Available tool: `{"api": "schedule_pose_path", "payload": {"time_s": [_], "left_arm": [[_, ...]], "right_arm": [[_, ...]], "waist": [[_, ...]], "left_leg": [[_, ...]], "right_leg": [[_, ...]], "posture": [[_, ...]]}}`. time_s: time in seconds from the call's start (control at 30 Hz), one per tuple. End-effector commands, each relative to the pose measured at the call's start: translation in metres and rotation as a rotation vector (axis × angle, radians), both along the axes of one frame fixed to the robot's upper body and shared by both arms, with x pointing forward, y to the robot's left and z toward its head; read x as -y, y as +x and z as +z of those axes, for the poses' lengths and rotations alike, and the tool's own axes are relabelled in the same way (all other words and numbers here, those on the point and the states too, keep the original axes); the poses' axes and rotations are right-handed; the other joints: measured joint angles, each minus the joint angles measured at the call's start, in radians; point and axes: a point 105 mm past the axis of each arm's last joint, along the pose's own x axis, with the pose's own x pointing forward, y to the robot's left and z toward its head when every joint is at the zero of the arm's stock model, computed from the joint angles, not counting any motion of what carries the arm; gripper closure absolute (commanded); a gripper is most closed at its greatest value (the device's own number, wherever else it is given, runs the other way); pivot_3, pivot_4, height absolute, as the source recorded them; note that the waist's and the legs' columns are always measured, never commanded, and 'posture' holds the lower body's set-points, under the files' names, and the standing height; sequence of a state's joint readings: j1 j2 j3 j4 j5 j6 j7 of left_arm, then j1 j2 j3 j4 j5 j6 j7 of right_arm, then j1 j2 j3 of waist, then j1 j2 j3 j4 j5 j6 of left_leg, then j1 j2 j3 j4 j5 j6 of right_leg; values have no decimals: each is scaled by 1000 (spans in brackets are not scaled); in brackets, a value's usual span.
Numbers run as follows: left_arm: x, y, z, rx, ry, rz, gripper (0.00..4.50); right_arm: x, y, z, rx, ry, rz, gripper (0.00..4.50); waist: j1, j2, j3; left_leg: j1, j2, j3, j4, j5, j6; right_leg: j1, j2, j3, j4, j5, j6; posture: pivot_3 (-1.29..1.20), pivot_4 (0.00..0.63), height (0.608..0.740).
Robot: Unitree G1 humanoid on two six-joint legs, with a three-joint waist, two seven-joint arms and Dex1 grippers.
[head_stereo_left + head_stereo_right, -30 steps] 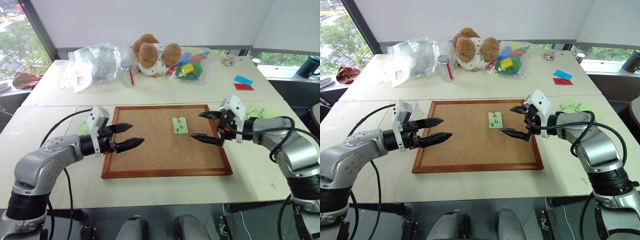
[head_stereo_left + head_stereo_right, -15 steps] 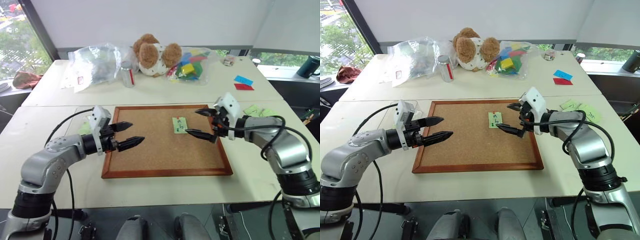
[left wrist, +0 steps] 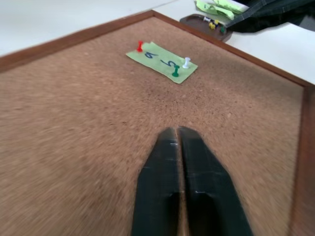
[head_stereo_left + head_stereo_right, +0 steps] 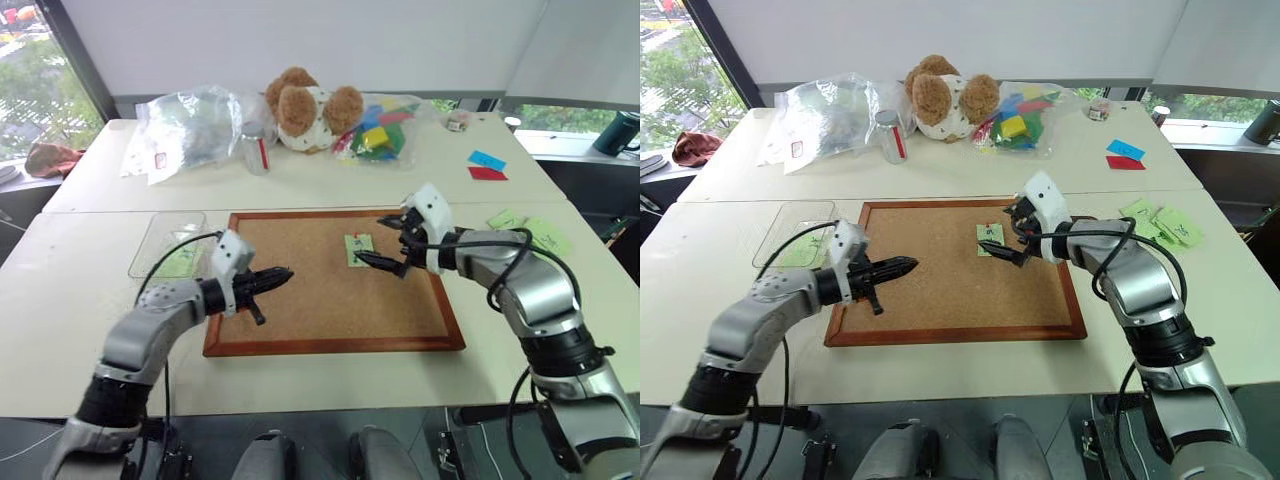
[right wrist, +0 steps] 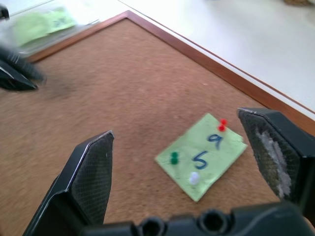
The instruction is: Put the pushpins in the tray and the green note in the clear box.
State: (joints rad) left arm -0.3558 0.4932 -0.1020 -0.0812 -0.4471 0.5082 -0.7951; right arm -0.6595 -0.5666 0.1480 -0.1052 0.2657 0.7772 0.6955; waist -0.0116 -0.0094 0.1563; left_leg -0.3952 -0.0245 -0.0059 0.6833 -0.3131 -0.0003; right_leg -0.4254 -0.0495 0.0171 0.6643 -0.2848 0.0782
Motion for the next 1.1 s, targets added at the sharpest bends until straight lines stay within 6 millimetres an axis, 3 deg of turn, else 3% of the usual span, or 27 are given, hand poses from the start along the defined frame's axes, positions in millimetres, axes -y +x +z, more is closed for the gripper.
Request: {"api": "schedule_pose_path", "payload": {"time_s": [0.03,0.17,0.37,0.57,1.0,1.1], "left_arm": [[9,5,-3,48,27,-9,4479],[14,8,-21,30,49,-9,4479],[9,9,-31,14,60,13,4479],[5,7,-32,12,56,36,4500],[2,7,-35,5,52,57,4500],[2,7,-36,2,55,58,4500]], "right_arm": [[-2,14,4,-3,19,-66,127],[-7,34,-6,-38,34,-125,127],[-17,51,-21,-74,25,-134,127],[-25,58,-31,-89,20,-117,2900],[-22,66,-32,-84,24,-125,2900],[-22,66,-32,-84,25,-123,3708]], "waist": [[-2,0,0],[-3,0,0],[-3,1,0],[-5,1,0],[-9,1,-1],[-9,1,-1]], "left_leg": [[0,0,0,0,0,0],[0,0,0,-1,3,-5],[0,0,1,-1,3,-5],[0,0,1,0,3,-5],[1,0,1,-1,3,-5],[1,0,1,-1,3,-5]], "right_leg": [[0,0,0,0,0,0],[-1,1,0,0,0,0],[-1,1,0,1,0,0],[-1,1,0,1,0,0],[-1,1,0,2,0,0],[-1,1,0,2,0,0]], "posture": [[0,150,740],[0,150,740],[0,150,740],[0,150,740],[0,150,740],[0,150,740]]}}
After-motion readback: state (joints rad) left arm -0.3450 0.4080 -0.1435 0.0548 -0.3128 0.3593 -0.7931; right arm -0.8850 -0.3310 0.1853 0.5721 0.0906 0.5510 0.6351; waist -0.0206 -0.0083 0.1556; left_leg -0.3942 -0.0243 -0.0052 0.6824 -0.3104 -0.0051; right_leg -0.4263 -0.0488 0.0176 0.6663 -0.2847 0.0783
